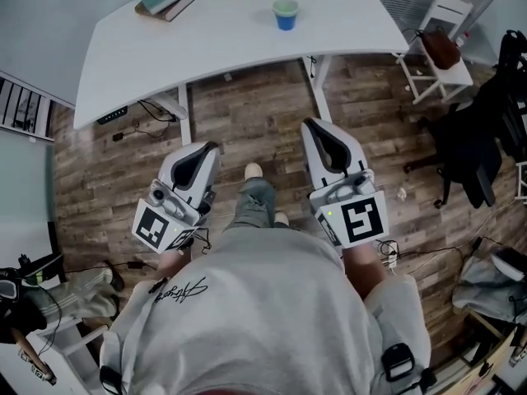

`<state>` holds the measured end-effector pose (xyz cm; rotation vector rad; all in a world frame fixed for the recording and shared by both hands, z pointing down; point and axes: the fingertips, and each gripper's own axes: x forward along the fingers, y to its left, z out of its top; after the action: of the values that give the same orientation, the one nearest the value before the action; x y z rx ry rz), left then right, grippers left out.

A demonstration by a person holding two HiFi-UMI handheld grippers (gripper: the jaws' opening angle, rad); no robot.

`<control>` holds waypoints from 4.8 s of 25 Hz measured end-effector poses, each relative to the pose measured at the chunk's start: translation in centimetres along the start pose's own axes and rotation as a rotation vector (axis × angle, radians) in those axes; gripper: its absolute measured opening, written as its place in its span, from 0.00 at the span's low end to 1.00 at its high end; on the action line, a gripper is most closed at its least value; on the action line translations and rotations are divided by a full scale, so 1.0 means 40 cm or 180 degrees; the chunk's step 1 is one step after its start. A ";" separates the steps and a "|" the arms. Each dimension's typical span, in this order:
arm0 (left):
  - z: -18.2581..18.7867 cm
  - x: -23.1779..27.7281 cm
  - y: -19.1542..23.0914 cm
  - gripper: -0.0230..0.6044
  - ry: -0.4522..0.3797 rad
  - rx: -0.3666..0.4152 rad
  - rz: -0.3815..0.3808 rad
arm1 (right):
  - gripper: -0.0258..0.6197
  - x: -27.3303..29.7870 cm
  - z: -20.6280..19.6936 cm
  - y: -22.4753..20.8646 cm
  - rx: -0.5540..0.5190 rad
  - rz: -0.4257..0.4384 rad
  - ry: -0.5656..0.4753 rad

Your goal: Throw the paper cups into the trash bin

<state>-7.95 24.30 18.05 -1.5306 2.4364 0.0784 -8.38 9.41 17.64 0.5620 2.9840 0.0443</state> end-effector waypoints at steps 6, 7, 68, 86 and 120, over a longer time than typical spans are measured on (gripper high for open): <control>-0.012 0.028 0.048 0.04 -0.0023 -0.0024 -0.0027 | 0.06 0.038 -0.013 -0.022 -0.0004 -0.0071 0.0026; -0.015 0.033 0.055 0.04 -0.0020 -0.0029 -0.0040 | 0.06 0.046 -0.015 -0.025 -0.0006 -0.0079 0.0027; -0.198 0.498 0.640 0.04 0.0045 -0.0387 -0.0860 | 0.06 0.530 -0.078 -0.385 -0.0014 -0.1100 0.0185; -0.216 0.492 0.626 0.04 0.0167 -0.0318 -0.0460 | 0.17 0.544 -0.175 -0.403 0.0252 -0.0555 0.0515; -0.230 0.389 0.651 0.04 0.0390 -0.0218 -0.0042 | 0.44 0.599 -0.334 -0.433 0.0324 -0.0584 0.0947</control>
<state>-39.31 20.50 20.63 -1.6253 2.5421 0.0680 -38.27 1.88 27.77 0.3118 3.3305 -0.0428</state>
